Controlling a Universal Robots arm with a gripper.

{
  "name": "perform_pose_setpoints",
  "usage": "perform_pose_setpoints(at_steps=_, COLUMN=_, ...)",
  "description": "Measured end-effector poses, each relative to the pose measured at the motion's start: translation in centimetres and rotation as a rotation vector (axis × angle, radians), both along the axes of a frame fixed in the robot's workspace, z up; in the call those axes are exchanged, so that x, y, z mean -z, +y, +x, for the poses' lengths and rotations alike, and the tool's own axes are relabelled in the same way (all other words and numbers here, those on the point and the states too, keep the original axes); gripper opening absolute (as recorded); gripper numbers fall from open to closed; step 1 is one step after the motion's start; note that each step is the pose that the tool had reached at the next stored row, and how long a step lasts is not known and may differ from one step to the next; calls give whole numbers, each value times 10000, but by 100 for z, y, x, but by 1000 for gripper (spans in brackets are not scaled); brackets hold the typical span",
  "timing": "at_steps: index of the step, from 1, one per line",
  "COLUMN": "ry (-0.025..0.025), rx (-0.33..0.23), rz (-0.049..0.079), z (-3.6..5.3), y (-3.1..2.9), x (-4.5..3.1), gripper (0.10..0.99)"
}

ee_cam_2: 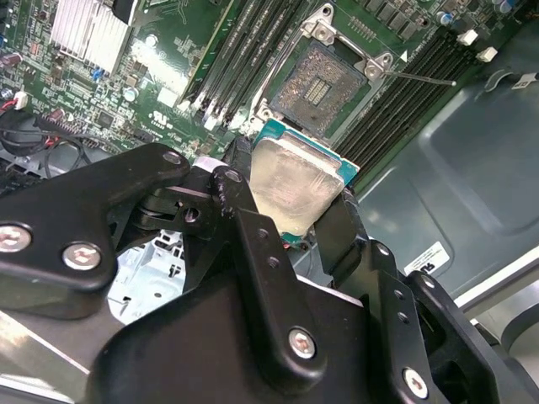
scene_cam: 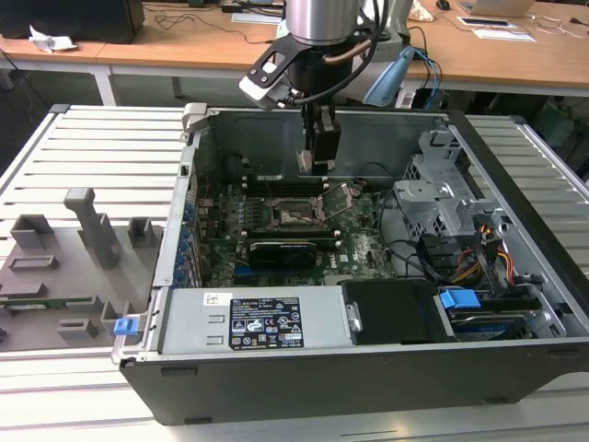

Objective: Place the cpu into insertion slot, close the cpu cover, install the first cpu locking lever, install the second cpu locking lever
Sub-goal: 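Place the cpu into insertion slot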

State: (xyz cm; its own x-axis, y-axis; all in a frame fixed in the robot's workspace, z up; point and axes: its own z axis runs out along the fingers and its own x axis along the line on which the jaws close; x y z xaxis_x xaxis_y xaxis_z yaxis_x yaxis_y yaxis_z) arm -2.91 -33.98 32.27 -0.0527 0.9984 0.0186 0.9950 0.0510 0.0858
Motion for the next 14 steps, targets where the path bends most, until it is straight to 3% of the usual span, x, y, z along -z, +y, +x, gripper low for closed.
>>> perform_pose_setpoints(at_steps=14, ry=0, rx=-1, rz=0, z=0, y=0, x=42, gripper=541)
